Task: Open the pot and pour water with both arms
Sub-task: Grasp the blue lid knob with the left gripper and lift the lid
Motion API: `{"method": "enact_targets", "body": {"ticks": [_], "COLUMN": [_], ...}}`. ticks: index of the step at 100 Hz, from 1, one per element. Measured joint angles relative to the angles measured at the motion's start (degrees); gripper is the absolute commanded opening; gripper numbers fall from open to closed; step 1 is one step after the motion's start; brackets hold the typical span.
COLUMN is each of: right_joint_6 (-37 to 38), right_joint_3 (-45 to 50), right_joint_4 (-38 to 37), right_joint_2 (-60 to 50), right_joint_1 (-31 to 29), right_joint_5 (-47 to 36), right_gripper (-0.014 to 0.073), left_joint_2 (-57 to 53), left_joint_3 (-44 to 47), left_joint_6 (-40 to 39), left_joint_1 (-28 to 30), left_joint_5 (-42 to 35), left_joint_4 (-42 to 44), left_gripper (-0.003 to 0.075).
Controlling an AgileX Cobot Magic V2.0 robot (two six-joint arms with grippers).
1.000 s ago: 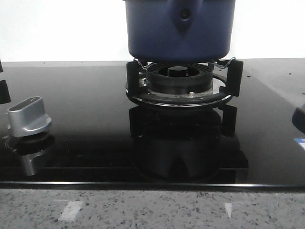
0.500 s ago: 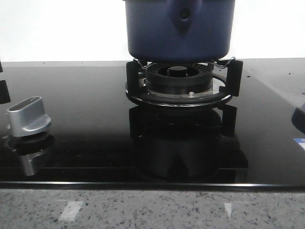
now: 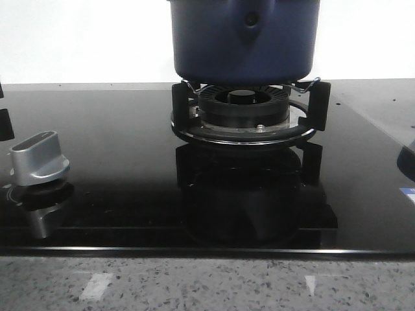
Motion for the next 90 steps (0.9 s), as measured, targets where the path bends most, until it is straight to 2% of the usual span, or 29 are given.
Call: {"method": "enact_targets", "body": {"ticks": [20, 37, 69, 90], "right_joint_6": [-0.3, -0.3, -0.4, -0.4], "right_joint_3": [0.0, 0.0, 0.0, 0.0], "right_joint_4": [-0.5, -0.7, -0.9, -1.1], "right_joint_2": [0.0, 0.0, 0.0, 0.0], "right_joint_1": [0.0, 0.0, 0.0, 0.0], "right_joint_5": [0.6, 0.8, 1.6, 2.1], "right_gripper": [0.0446, 0.0446, 0.0446, 0.0446], "left_joint_2": [11.2, 17.6, 22.5, 23.7], "left_joint_3": [-9.6, -15.9, -20.0, -20.2], "left_joint_6": [0.9, 0.9, 1.0, 2.5], "left_joint_1": [-1.9, -2.4, -4.6, -6.3], "left_joint_5": [-1.0, -1.0, -1.3, -5.1], "left_joint_4": [-0.5, -0.9, -1.1, -1.4], "left_gripper": [0.0470, 0.0538, 0.0536, 0.0531]}}
